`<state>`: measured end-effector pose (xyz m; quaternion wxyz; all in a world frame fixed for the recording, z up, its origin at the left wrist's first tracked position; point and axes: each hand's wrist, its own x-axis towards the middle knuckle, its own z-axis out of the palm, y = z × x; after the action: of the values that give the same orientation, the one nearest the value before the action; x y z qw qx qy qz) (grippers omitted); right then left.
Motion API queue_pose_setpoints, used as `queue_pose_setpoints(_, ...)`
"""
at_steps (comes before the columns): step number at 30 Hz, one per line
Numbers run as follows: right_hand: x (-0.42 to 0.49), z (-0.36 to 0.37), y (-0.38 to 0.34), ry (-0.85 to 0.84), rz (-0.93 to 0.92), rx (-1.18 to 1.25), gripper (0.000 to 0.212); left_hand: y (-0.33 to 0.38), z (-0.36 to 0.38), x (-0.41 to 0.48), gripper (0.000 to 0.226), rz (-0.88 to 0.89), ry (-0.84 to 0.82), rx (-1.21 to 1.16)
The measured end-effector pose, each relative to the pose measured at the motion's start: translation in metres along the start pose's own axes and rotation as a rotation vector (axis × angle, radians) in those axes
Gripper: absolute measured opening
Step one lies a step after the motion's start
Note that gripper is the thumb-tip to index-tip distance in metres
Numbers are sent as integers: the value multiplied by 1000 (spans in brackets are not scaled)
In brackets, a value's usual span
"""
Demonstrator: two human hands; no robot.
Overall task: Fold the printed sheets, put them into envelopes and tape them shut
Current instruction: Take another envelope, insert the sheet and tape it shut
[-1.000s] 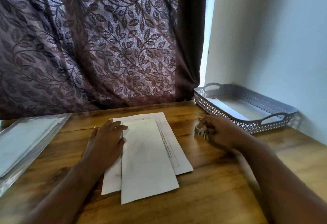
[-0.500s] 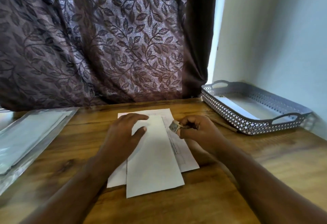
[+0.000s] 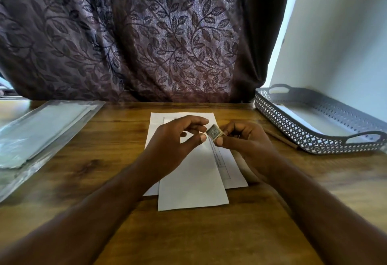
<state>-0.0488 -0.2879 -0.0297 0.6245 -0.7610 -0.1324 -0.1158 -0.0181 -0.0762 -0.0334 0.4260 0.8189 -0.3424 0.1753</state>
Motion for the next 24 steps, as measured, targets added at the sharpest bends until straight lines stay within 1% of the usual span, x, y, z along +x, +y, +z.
queue_pose_setpoints(8,3,-3,6,-13,-38,-4,21,4,4,-1,36,50,3,-44)
queue_pose_setpoints(10,3,-3,6,-9,-51,4,21,6,5,-1,36,56,8,-58)
queue_pose_setpoints(12,2,-4,5,-11,-50,33,20,8,6,-1,36,48,9,-78)
queue_pose_setpoints(18,2,1,7,-41,-63,23,31,1,9,0,37,15,27,-86)
queue_pose_setpoints(19,2,2,7,-42,-65,9,29,0,9,0,39,13,27,-84)
queue_pose_setpoints(22,1,3,4,-48,-72,-64,14,-1,8,0,45,-1,25,-82)
queue_pose_setpoints(24,2,3,5,-72,-69,-105,15,-2,8,0,45,-20,27,-83)
